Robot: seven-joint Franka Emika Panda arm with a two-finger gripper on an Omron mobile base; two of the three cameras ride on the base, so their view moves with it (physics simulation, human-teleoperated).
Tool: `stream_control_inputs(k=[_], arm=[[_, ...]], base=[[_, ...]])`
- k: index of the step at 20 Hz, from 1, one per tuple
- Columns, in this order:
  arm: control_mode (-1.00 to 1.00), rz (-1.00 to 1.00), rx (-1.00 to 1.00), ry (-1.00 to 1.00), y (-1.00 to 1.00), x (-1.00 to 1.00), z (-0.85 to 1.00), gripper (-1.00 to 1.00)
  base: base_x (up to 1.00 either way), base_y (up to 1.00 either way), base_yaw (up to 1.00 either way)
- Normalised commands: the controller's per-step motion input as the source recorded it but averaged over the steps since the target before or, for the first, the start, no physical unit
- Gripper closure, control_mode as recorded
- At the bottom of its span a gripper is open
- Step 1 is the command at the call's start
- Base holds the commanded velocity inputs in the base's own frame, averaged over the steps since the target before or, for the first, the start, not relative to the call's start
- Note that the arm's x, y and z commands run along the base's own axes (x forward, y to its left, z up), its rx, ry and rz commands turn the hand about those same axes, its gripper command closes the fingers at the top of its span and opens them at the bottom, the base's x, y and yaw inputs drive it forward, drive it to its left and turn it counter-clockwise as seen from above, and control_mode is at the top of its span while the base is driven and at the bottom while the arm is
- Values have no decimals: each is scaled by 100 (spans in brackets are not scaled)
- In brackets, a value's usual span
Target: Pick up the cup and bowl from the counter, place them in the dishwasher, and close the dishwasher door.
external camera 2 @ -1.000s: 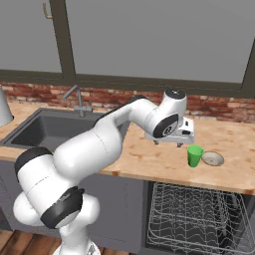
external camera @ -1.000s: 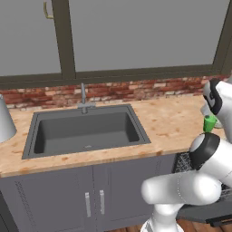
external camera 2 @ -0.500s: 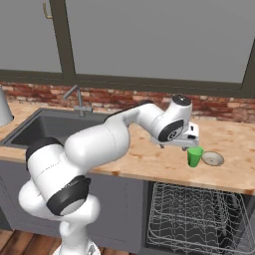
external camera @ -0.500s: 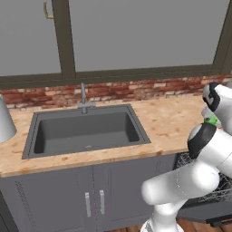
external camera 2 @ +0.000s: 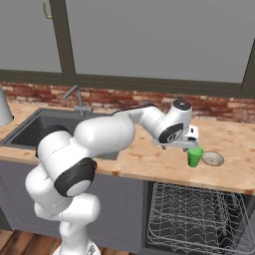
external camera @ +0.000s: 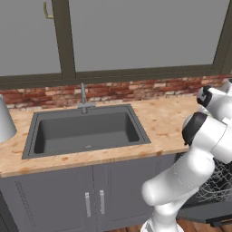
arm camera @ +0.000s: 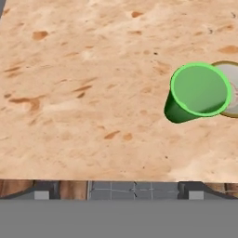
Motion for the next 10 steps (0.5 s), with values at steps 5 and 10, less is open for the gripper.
stream_control_inputs(k=[5, 10], arm=[[-100, 0, 0, 0, -16, 33, -14, -100], [-100, 0, 0, 0, -24, 27, -9, -100]], base=[[0, 0, 0], [0, 0, 0]])
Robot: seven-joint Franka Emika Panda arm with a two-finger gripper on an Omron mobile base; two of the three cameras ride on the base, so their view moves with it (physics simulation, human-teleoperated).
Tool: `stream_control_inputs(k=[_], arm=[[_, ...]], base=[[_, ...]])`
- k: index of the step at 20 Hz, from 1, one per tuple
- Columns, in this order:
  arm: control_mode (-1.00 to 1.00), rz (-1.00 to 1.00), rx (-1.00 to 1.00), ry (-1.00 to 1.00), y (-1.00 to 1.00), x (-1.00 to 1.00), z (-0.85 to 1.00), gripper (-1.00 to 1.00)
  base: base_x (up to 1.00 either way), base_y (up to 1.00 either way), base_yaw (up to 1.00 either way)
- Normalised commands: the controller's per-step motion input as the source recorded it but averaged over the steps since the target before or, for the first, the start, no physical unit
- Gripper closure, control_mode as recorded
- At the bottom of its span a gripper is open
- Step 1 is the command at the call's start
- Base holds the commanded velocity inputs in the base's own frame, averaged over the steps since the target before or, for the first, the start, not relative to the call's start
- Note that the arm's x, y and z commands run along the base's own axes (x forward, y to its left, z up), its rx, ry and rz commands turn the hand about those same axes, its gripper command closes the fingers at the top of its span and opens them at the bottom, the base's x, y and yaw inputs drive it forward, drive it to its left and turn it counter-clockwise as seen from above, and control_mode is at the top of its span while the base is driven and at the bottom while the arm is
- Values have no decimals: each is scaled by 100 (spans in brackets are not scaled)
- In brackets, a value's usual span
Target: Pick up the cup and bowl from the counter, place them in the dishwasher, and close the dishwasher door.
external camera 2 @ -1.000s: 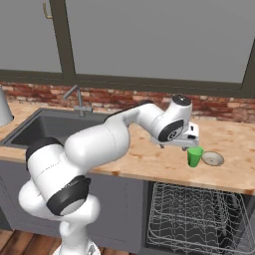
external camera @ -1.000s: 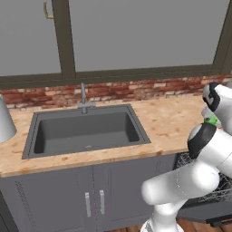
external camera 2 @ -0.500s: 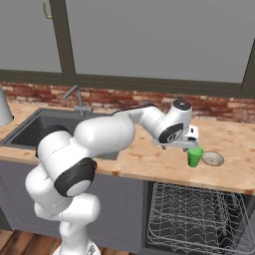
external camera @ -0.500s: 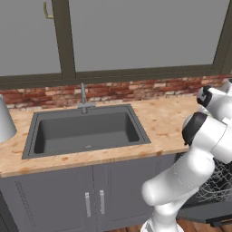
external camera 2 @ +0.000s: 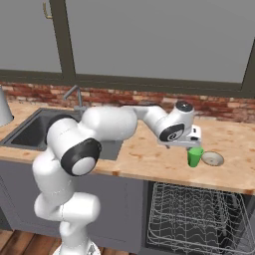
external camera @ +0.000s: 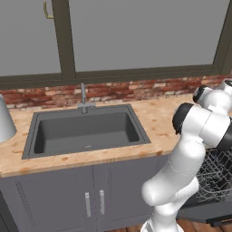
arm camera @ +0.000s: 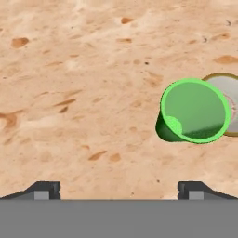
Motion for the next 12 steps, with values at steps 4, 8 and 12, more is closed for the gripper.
stream_control_inputs(k=[4, 8, 12], arm=[[-100, 0, 0, 0, -22, 27, -15, -100], [-100, 0, 0, 0, -20, 28, -17, -100], [-100, 0, 0, 0, -16, 26, -20, -100]], base=[[0, 0, 0], [0, 0, 0], [0, 0, 0]])
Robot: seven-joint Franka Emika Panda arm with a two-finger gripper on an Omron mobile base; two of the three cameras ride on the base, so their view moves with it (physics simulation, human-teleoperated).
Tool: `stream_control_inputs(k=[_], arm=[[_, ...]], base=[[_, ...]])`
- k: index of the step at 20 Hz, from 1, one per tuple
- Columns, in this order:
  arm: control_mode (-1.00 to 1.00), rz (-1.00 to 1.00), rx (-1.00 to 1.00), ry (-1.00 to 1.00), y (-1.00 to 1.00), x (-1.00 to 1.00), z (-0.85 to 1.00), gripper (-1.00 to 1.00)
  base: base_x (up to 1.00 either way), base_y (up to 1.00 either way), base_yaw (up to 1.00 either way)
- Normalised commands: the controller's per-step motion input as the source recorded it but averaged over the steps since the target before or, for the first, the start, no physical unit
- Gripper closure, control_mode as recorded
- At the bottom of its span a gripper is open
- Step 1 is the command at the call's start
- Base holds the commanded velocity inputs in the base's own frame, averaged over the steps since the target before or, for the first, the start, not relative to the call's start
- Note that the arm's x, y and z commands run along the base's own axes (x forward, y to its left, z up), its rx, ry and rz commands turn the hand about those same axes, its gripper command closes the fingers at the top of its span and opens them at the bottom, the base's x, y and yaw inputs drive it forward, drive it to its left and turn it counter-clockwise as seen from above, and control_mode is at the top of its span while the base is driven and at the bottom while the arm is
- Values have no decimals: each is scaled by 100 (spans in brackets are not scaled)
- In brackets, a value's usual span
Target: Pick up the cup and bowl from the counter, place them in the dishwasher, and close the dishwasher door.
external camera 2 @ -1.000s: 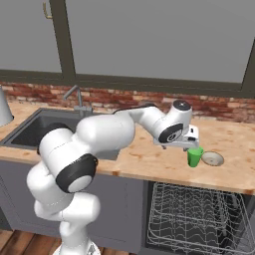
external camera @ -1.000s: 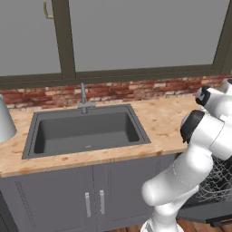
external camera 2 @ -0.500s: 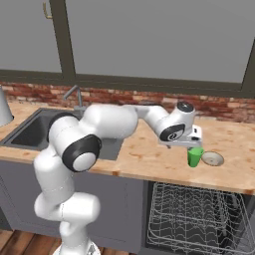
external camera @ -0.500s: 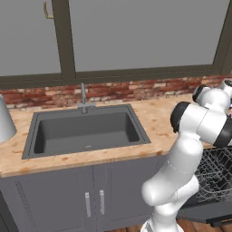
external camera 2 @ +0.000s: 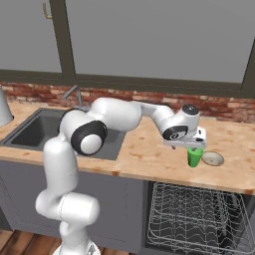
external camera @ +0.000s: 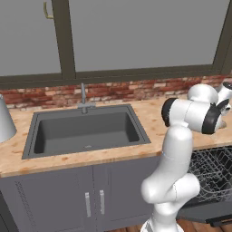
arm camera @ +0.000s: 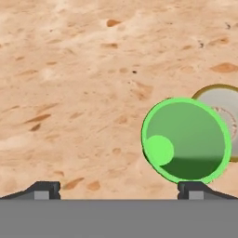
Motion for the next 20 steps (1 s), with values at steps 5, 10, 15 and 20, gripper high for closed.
stream_control_inputs(k=[5, 10, 15, 20], arm=[[-100, 0, 0, 0, -17, 25, -19, -100], [-100, 0, 0, 0, -17, 26, -19, -100], [-100, 0, 0, 0, -13, 23, -21, -100], [-100, 0, 0, 0, -6, 23, -24, 100]], base=[[0, 0, 0], [0, 0, 0], [0, 0, 0], [0, 0, 0]])
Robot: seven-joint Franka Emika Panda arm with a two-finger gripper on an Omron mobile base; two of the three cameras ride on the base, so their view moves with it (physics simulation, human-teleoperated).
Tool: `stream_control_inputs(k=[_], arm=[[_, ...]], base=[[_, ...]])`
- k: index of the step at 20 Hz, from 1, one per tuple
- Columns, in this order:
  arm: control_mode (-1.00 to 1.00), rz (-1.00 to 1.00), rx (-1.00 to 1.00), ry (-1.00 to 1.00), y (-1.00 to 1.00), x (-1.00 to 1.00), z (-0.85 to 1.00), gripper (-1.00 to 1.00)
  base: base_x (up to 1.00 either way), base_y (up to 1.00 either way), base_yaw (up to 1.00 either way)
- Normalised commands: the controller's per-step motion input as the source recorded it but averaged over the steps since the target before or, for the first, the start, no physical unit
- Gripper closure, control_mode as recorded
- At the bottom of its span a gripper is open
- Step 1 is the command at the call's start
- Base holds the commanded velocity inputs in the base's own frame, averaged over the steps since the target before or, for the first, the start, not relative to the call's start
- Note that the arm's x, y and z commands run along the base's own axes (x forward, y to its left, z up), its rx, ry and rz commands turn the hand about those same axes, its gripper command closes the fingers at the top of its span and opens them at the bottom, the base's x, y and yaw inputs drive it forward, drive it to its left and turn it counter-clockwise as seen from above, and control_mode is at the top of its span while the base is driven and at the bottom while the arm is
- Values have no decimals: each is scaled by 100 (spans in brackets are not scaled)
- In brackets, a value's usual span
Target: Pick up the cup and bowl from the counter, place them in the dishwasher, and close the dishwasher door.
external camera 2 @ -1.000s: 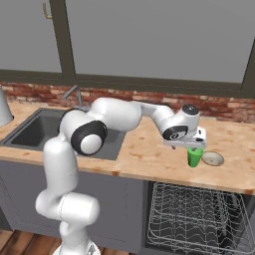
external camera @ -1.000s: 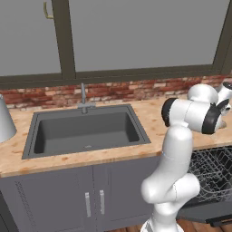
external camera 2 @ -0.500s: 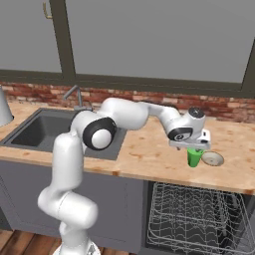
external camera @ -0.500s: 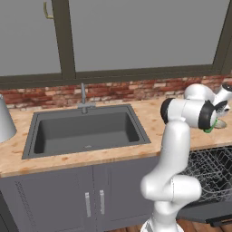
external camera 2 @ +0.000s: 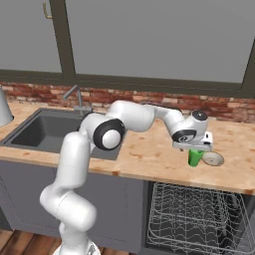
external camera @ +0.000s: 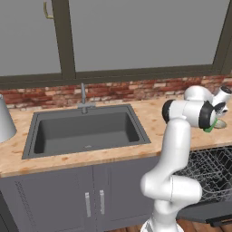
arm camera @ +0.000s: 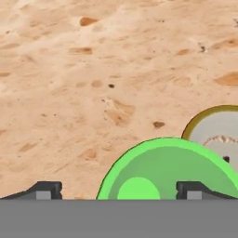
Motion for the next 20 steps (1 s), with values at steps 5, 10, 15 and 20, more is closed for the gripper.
stream_control_inputs(k=[5, 10, 15, 20], arm=[[-100, 1, -1, 0, -2, 9, -19, 100], [-100, 0, 0, 0, -2, 0, -7, 100], [-100, 0, 0, -8, 0, -19, 0, 100], [-100, 0, 0, -13, 0, -32, 17, 100]], base=[[0, 0, 0], [0, 0, 0], [0, 0, 0], [0, 0, 0]])
